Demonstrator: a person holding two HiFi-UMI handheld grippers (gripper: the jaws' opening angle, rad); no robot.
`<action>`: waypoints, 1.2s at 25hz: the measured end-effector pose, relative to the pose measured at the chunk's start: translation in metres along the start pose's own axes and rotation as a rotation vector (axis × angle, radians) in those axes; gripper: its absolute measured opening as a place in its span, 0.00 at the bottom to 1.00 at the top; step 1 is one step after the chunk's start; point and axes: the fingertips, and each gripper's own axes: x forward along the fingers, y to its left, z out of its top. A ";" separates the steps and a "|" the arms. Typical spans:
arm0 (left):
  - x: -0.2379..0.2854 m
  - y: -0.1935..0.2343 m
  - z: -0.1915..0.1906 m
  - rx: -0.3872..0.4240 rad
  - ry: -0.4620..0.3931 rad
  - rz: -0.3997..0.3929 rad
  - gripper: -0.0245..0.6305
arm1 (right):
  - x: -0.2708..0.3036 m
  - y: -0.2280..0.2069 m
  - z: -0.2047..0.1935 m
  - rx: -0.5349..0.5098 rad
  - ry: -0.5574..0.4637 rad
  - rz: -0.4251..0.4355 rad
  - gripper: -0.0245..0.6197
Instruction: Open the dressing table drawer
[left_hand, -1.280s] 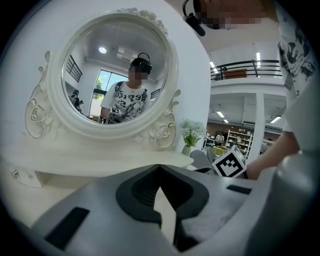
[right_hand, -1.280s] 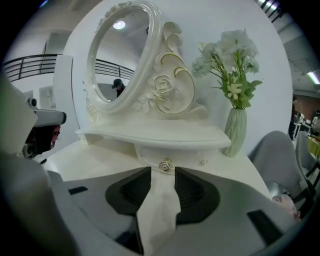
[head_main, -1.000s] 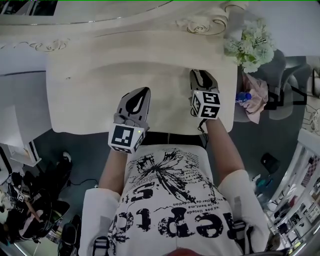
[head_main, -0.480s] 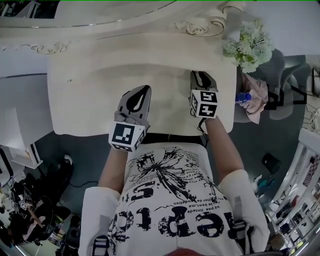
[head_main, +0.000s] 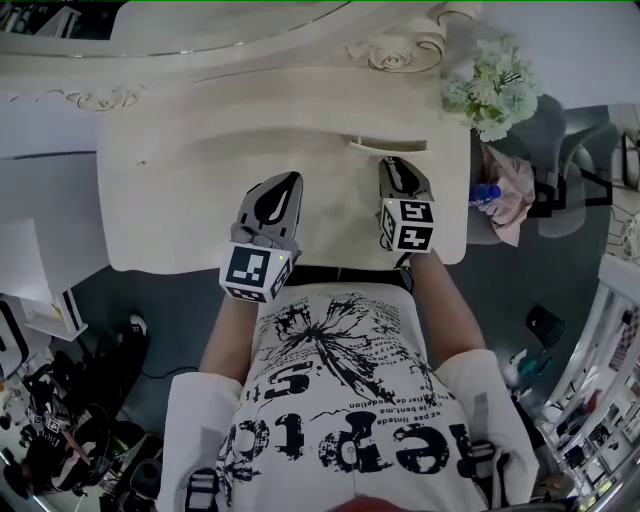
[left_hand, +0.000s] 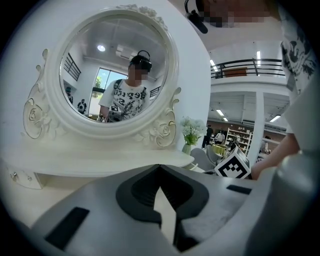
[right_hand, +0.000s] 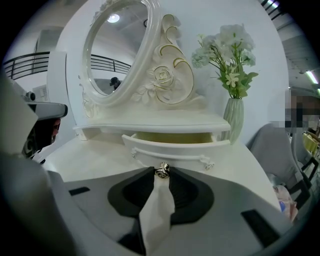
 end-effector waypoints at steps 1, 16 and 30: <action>0.000 0.001 0.000 -0.001 -0.001 0.002 0.05 | -0.002 0.001 -0.001 0.000 0.000 0.001 0.20; 0.000 -0.016 0.012 0.028 -0.019 -0.003 0.05 | -0.024 0.005 -0.020 -0.006 0.013 0.014 0.20; -0.002 -0.014 0.029 0.022 -0.042 0.026 0.05 | -0.049 0.005 0.005 0.023 -0.015 0.038 0.24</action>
